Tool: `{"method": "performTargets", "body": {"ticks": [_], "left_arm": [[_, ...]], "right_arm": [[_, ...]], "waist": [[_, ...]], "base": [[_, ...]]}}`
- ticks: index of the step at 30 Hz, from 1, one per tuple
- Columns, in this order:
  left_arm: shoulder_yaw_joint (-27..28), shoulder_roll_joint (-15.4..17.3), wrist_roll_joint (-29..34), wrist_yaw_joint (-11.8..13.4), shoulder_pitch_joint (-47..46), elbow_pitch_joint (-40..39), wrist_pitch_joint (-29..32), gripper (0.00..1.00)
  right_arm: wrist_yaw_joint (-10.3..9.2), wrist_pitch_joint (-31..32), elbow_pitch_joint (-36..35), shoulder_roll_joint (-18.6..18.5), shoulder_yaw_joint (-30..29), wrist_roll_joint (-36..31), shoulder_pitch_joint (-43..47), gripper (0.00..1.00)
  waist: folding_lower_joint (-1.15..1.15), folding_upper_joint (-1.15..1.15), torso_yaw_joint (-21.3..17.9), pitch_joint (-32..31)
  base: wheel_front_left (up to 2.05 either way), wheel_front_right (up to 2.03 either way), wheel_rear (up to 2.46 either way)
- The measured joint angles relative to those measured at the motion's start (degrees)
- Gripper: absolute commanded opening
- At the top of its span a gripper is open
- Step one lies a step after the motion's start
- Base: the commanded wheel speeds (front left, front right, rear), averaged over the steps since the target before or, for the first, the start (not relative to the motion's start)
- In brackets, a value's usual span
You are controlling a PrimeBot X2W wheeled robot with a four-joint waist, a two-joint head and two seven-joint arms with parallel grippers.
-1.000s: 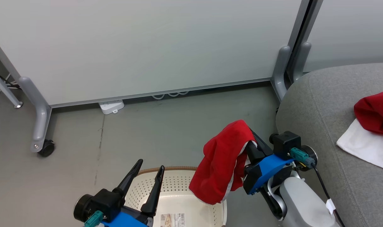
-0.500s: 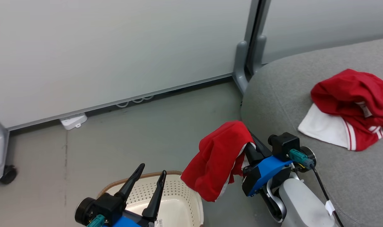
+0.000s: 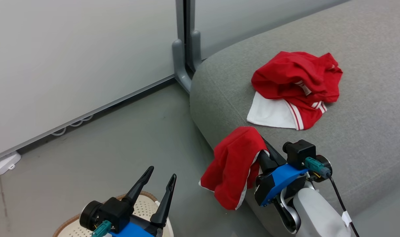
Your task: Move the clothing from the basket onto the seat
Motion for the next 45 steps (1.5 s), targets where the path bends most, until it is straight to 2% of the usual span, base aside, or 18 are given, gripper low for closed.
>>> {"method": "performTargets", "body": {"ticks": [5,10,16,21,26,34,40,45], "left_arm": [[-0.4,0.15,0.0,0.0,-0.32,0.11,0.0,1.0],[-0.54,0.66,-0.01,0.0,-0.79,0.22,0.0,1.0],[-1.1,0.87,-0.09,0.0,-1.72,0.36,0.0,1.0],[-2.01,1.24,-0.33,0.0,-2.7,0.45,0.0,1.0],[-2.45,2.41,-0.1,0.0,-4.33,-0.13,0.0,1.0],[-4.85,6.11,0.92,0.0,-10.07,-2.35,0.0,1.0],[-7.43,9.04,1.46,0.0,-16.31,-4.79,0.0,1.0],[-10.17,10.68,1.54,0.0,-21.39,-6.75,0.0,1.0]], "right_arm": [[0.0,-0.3,0.2,0.03,-0.21,0.13,0.49,0.0],[0.0,-0.6,0.21,0.09,-0.15,0.42,0.52,0.0],[0.01,-0.83,0.25,0.12,-1.15,0.77,0.52,0.0],[0.01,0.33,0.03,-0.57,-4.63,1.07,-1.63,0.0],[0.01,4.19,-1.82,-3.93,-9.83,-0.02,-7.18,0.0],[0.0,10.77,-6.03,-9.0,-23.51,-1.09,-19.61,0.0],[0.01,15.01,-7.32,-16.75,-31.79,-3.37,-28.36,0.0],[0.0,15.91,-8.25,-22.03,-39.84,-4.52,-33.87,0.0]], "waist": [[0.0,0.0,-3.58,0.53],[0.0,0.0,-5.48,1.37],[0.0,0.0,-5.21,2.25],[0.0,0.0,-4.26,3.33],[0.0,0.0,-3.24,5.77],[0.01,0.0,-1.4,13.3],[0.01,0.0,0.77,20.74],[0.01,0.0,3.23,26.77]], "base": [[0.0,0.0,0.0],[0.0,0.0,0.0],[0.0,0.0,0.0],[0.0,0.0,0.0],[0.0,0.0,0.0],[0.0,0.0,0.0],[0.0,0.0,0.0],[0.0,0.0,0.0]]}}
